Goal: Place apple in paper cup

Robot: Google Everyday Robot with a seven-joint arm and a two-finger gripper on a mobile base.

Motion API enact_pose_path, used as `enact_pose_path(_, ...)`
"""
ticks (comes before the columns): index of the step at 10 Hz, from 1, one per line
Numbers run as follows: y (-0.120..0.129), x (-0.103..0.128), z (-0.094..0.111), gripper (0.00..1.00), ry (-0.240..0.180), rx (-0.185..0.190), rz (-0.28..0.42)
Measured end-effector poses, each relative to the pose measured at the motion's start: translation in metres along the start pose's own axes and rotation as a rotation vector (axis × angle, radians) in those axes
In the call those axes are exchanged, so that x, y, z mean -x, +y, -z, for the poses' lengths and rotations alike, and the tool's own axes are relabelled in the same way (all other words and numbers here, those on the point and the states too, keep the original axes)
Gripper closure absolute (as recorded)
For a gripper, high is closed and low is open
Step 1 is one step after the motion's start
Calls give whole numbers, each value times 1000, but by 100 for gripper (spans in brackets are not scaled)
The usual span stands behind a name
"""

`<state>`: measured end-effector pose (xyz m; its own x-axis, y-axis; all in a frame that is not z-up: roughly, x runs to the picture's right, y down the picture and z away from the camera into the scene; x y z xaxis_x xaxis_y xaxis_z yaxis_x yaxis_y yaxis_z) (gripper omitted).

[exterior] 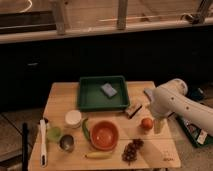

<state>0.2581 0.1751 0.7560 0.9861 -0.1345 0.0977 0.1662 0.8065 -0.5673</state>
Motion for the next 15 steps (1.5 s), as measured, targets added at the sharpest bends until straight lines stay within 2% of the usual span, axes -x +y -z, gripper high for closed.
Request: enact_pose_path(15, -8, -15, -50, 20, -36, 46, 266)
